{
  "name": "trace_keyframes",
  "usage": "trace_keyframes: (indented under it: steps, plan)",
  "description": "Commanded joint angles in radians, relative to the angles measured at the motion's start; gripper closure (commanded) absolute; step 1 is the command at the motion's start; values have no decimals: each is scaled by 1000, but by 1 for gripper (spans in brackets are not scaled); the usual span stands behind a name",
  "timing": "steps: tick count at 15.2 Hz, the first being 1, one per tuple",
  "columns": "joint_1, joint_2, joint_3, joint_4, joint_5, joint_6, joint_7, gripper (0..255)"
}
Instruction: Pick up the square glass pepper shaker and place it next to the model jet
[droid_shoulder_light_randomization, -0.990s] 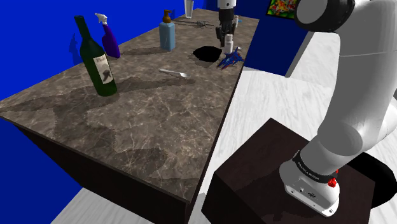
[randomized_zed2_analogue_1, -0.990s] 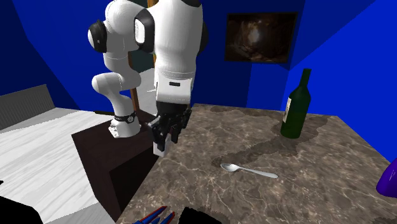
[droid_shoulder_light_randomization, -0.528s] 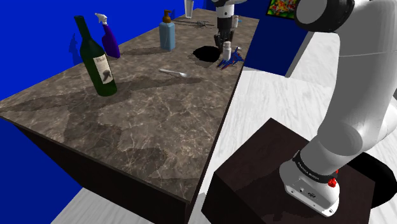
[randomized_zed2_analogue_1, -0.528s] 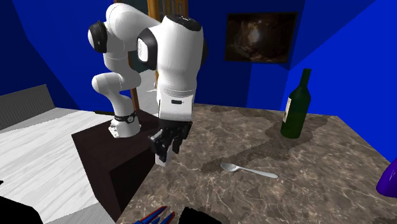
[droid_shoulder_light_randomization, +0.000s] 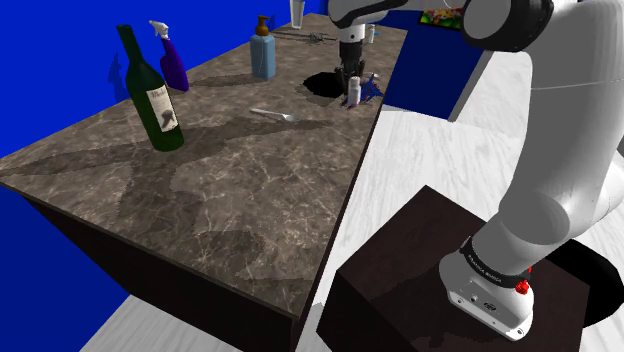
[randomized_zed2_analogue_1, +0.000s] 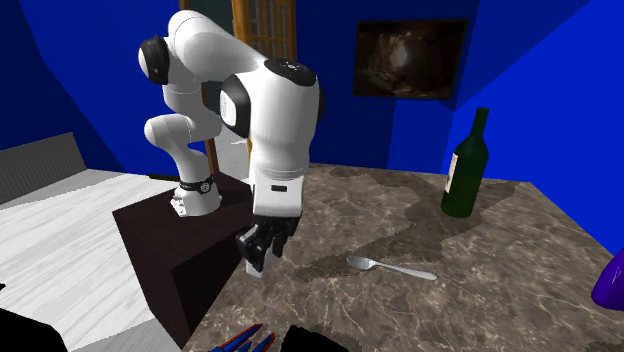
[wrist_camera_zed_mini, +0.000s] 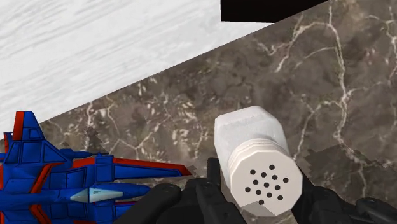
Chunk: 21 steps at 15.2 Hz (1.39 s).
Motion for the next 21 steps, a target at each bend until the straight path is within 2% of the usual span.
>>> trace_keyframes:
  steps: [1, 9, 16, 17, 21]
  plan:
    - [-1, 5, 0, -21, -1, 26, 1, 255]
    - [-2, 35, -1, -76, -3, 111, 9, 255]
    - [-2, 35, -1, -76, -3, 111, 9, 255]
    - [-2, 35, -1, -76, -3, 111, 9, 0]
    - [-2, 35, -1, -76, -3, 111, 9, 0]
